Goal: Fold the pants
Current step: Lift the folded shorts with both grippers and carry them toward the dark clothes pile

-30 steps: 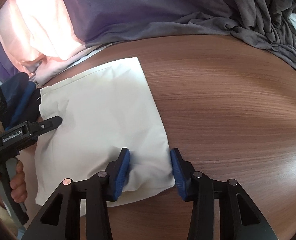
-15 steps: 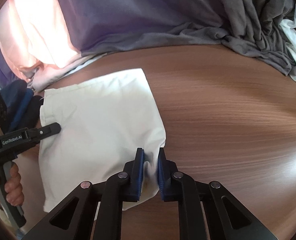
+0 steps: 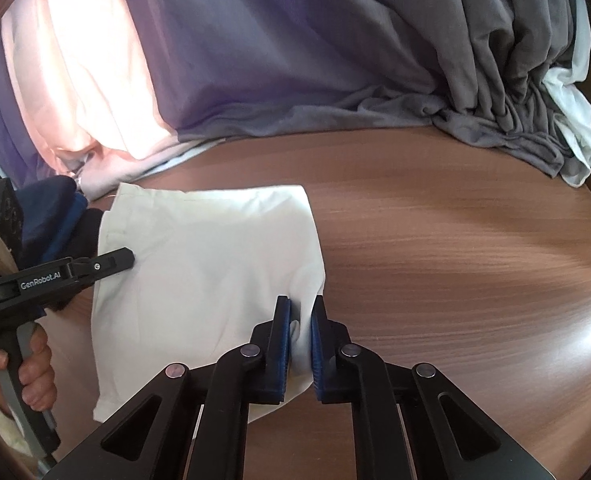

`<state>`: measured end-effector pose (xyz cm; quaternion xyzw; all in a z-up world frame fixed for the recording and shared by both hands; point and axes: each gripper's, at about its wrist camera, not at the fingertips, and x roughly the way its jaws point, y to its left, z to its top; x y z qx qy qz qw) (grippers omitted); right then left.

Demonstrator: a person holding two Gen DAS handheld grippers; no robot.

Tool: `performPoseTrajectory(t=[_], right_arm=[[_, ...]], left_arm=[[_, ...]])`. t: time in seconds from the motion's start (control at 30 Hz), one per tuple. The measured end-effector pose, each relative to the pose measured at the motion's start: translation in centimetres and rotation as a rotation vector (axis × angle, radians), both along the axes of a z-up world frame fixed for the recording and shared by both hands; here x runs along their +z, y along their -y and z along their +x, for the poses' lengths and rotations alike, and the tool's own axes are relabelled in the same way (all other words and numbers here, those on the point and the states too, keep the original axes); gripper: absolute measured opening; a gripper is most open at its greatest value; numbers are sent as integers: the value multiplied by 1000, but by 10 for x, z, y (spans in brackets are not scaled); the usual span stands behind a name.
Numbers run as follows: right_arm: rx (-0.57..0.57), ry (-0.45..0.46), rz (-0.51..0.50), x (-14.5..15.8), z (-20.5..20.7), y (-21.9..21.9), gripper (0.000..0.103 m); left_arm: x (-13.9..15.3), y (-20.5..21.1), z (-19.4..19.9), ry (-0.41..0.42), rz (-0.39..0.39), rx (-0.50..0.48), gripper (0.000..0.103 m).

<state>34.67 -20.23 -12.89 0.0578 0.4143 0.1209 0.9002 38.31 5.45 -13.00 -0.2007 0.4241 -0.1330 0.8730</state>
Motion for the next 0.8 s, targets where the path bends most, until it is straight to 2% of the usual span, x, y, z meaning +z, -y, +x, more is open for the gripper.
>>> performPoseTrajectory(t=[0.17,0.37,0.53,0.8], right_arm=[[15,52,-7,13,-9,-1,10],[14,33,-23,4,-12,2,10],[8,0,-38,-7,-10,8,10],[8,-73,-38,-29,-3,16,11]], left_arm=[[8,2,-5,22,2,-2,5],[-16,6,-8,-53,28,2,6],[-32,9,-11,-106,65,17,27],[-46,12,-6,-154,60,30,41]])
